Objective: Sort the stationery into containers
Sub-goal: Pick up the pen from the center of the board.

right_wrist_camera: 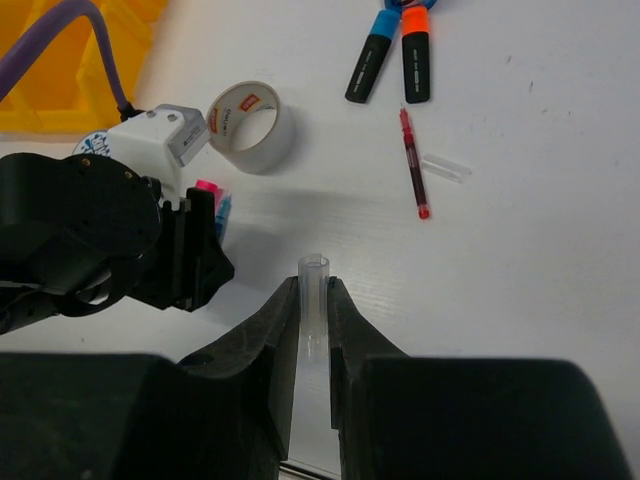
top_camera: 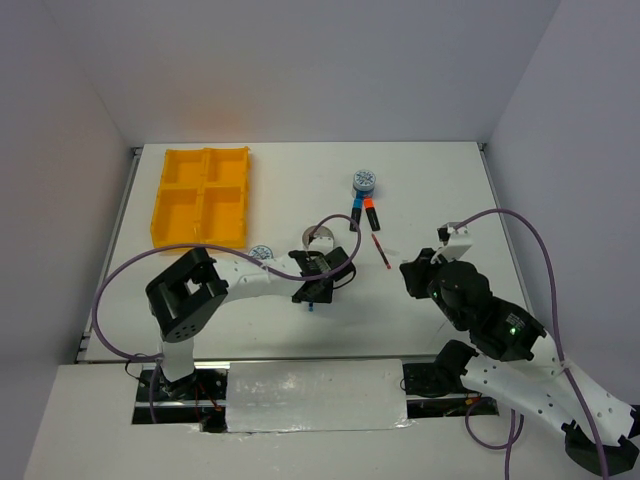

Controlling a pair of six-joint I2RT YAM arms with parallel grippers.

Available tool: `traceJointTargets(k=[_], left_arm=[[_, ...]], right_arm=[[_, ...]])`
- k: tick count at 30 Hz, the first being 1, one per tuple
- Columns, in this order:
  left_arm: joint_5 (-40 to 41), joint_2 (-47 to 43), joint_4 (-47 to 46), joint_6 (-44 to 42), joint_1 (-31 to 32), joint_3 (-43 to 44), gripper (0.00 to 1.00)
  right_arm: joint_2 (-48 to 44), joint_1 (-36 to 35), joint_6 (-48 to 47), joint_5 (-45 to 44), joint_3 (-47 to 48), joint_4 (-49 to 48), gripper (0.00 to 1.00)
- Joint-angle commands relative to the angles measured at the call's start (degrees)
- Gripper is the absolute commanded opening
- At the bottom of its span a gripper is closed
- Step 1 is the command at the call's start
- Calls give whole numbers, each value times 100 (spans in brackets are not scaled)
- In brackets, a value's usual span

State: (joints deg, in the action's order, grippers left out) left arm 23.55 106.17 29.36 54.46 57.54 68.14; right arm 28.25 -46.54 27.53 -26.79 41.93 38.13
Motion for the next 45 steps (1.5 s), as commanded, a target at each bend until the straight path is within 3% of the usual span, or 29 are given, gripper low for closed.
traceJointTargets(k=[1,5,10,17,22,26,35,45], left_arm=[[80,202,78,127,-6,-37,53],[-35,167,17,170,-6,-134,24],[-61,44,17,232,-6,-275,0],[35,-465,-255,267,187,-590,0],[326,-1545,-668,224,416,-1012,0],[159,-2354,-1606,-398,626,-1556,0],[-1045,-3944,-3892,-1042,715,-2884,0],[-1810,-4535,-5625,-1402,768,-3579,0]], right_arm=[[-56,23,-90,77,-36,-332,0],[-109,23,-81,138,-97,-447,0],[-285,14,-28,112,-168,-561,0],[-426,23,51,191,-369,-815,0],[-732,23,261,15,-782,-1483,0],[-733,23,332,269,-1107,-2186,0],[-303,14,700,217,-1565,-4504,0],[93,-4,982,1007,-1986,-6526,0]])
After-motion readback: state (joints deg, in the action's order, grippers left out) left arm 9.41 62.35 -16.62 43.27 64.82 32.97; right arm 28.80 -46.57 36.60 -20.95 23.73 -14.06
